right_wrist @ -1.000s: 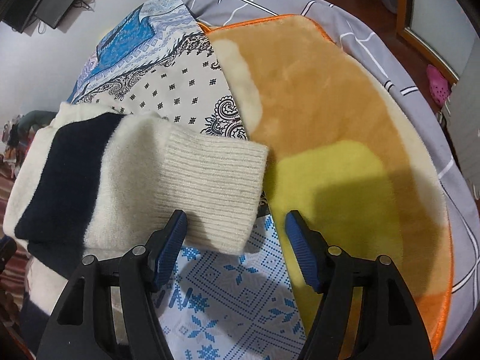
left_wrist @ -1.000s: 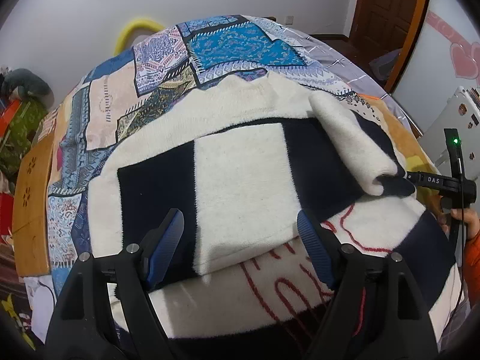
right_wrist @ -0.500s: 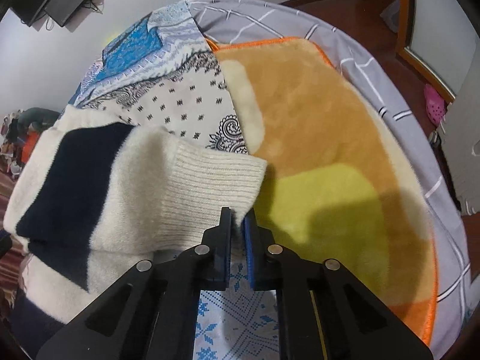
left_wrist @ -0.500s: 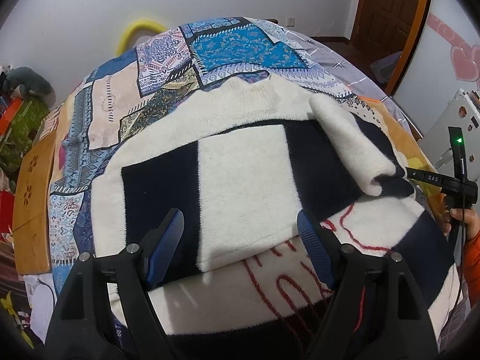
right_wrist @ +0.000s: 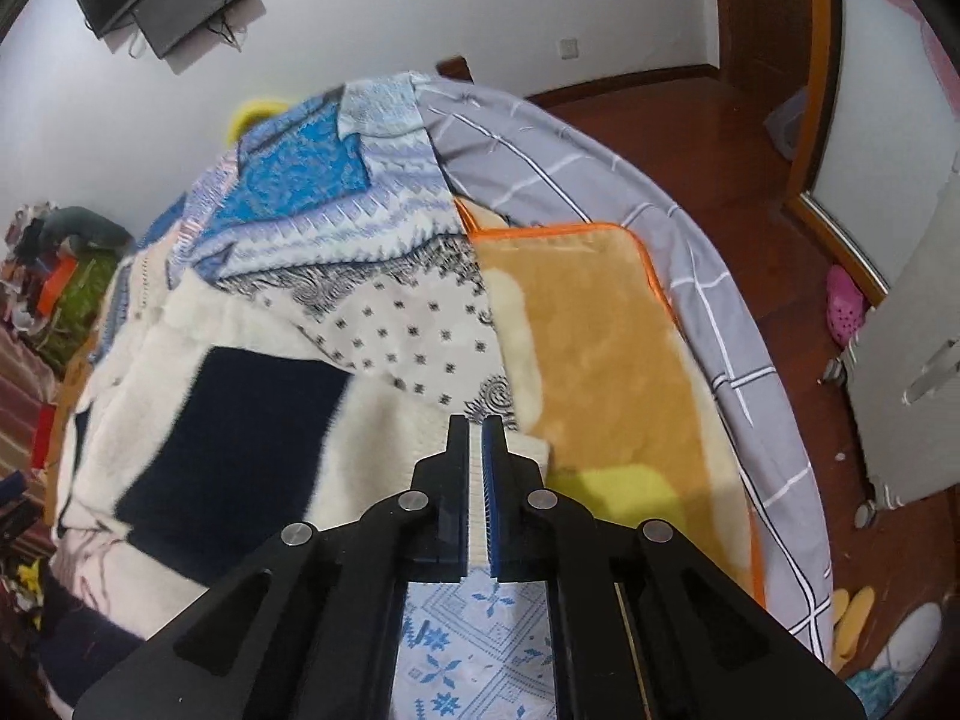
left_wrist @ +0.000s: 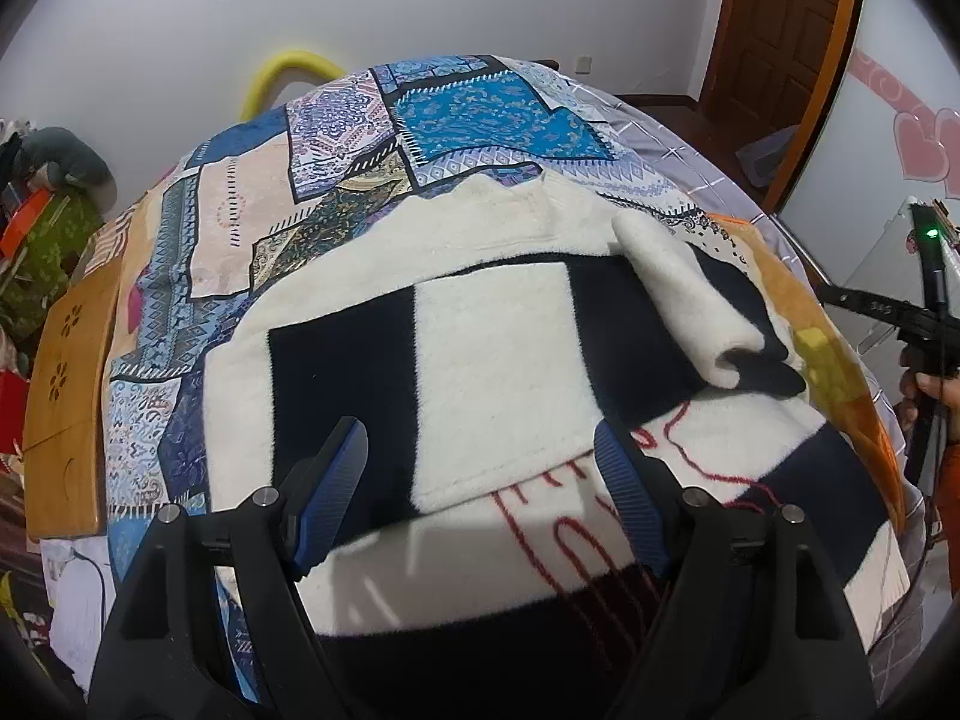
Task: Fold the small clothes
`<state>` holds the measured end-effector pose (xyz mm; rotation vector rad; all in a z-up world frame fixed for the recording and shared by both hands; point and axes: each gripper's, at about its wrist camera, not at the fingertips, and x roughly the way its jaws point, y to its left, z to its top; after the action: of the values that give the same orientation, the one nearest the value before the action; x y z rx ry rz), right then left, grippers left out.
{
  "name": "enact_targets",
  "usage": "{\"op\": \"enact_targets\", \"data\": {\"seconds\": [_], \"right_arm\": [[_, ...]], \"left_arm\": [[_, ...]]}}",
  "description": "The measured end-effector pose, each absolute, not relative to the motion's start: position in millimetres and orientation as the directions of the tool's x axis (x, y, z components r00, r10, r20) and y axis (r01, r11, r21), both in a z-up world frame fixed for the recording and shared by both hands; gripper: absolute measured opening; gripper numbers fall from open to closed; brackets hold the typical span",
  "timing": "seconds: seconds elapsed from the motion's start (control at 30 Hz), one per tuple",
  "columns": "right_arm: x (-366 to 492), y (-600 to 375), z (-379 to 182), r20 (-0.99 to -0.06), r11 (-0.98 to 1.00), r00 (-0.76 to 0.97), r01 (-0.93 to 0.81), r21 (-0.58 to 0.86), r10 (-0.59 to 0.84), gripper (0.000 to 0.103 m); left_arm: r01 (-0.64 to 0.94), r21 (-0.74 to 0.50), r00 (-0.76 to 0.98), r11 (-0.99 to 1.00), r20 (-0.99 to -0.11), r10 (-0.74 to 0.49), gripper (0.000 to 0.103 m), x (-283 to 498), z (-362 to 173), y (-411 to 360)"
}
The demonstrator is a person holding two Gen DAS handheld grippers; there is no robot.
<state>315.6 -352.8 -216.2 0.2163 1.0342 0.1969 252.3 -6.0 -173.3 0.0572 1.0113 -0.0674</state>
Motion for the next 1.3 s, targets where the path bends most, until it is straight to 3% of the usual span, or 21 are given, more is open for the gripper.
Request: {"op": "enact_targets", "data": {"seconds": [0.13,0.6,0.87,1.07,1.3], "right_arm": [[319.3,-355.2,-242.3,-0.866,0.962,0.432,-0.021,0.272,0.254,0.03],[339.0,-360.5,-291.2,-0.88,0.939,0.353,0.009,0.343,0.318,0.037],[340.4,-351.7,-286.8,-0.873,0.952,0.391,-0.029,0.305,0.292,0.008],[338.9,-352.9,-270.5,-0.868,0.958,0.412,-0.051,0.282,0.277,0.006],[330.1,-344.6,-212.8,-0.816,0.951,0.49,-0.114,0.287,0.305,0.005]], "left_arm": [[0.072,0.028,0.536,0.997,-0.844,-0.015,0.078,246.8,-169.7,-3.0],[0.035,0.02,0.483,0.999,-0.876,0.001,0.078,260.8,-191.4,1.2],[0.052,0.017,0.47,0.999,-0.883,-0.009,0.078,266.0,-199.1,-5.3],[0.041,0.001,0.481,0.999,-0.876,-0.019,0.078,263.5,-195.0,1.2],[0.023,-0.021,0.505,1.0,-0.863,-0.03,0.078,253.9,-184.7,11.7]]}}
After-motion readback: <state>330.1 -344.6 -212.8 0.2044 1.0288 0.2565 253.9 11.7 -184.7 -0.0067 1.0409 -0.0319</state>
